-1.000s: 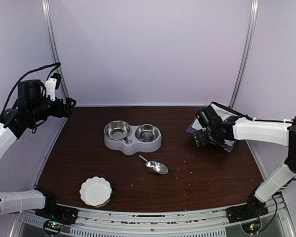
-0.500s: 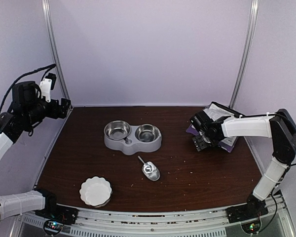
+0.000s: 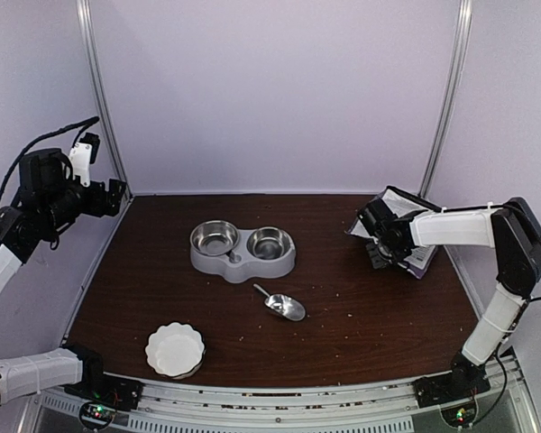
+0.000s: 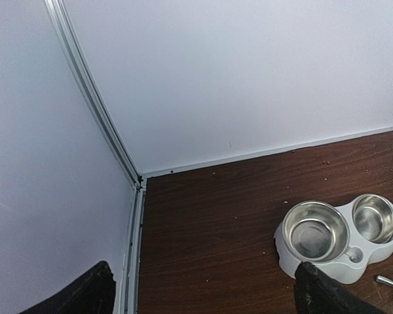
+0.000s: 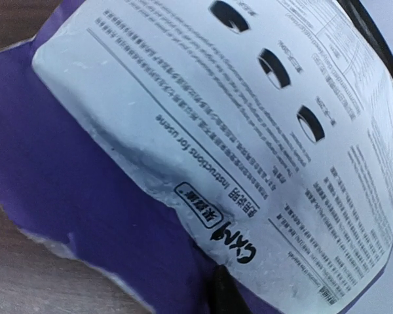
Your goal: Serve the pet food
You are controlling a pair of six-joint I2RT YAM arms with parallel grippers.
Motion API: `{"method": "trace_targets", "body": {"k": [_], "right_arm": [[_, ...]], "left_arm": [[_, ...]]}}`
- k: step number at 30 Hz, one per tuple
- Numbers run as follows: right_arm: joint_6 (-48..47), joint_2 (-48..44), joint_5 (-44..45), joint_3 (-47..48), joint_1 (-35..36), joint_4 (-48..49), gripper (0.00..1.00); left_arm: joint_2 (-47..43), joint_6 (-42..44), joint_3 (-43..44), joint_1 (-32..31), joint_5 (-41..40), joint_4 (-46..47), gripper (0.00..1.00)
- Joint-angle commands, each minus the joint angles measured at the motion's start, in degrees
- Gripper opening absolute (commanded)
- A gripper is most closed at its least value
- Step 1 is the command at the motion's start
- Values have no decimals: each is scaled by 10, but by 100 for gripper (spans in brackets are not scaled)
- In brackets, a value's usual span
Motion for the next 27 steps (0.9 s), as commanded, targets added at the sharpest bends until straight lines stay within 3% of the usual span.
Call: {"method": "trace_targets", "body": {"k": [1, 11, 17, 27], "right_arm": [[0, -33, -40, -19, -8, 21, 0], [2, -132, -175, 18, -9, -58, 0], [9, -195, -308, 89, -9, -154, 0], [53, -282, -398, 219, -9, -238, 0]], "left_arm": [[-9, 9, 1, -1, -14, 17, 98], [-17, 11, -5, -1, -17, 24, 98], [-19, 12, -5, -1, -15, 24, 98], [-19, 10, -4, -1, -4, 24, 98]]}}
